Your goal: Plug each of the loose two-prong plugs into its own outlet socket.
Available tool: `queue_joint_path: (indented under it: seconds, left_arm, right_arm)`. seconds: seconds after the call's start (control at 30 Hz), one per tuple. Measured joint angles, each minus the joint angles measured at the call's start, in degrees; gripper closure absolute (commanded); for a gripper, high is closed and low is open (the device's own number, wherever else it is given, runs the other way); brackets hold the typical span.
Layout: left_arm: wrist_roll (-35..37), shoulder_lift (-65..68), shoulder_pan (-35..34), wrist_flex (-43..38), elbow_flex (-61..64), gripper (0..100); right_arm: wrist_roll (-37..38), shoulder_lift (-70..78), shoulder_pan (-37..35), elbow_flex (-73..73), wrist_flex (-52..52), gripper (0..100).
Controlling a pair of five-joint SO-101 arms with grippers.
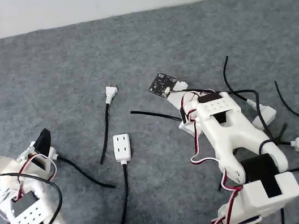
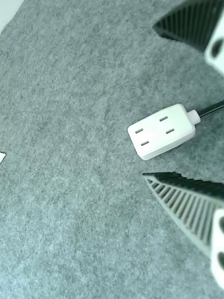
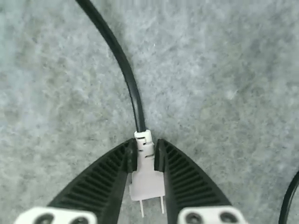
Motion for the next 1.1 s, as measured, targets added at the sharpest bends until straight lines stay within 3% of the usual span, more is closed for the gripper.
queue_joint_path:
  seconds: [0.13, 0.37, 0.47, 0.53, 0.77, 1.1]
  left_arm:
    - [0.0, 0.0, 0.0, 0.0, 0.0, 59]
    - [0.0, 0.0, 0.0, 0.0, 0.0, 59]
    - [0.0, 0.0, 0.0, 0.0, 0.0, 59]
    - [0.0, 0.0, 0.0, 0.0, 0.0, 59]
    - [0.0, 0.0, 0.0, 0.0, 0.0, 59]
    - [-2.02, 3.6, 3.6, 3.16, -0.09, 59]
  right_arm:
    - [0.62, 2.29, 0.0, -2.46, 1.49, 91.9]
    - [1.58, 12.22, 0.0, -16.44, 12.92, 92.8]
    - [1.58, 16.97, 0.0, -23.47, 18.37, 99.6]
    - [1.58, 18.81, 0.26, -26.64, 20.84, 98.9]
    - [1.58, 19.34, 0.44, -27.96, 21.89, 98.9]
    - [-8.26, 11.52, 0.09, -27.87, 27.6, 98.9]
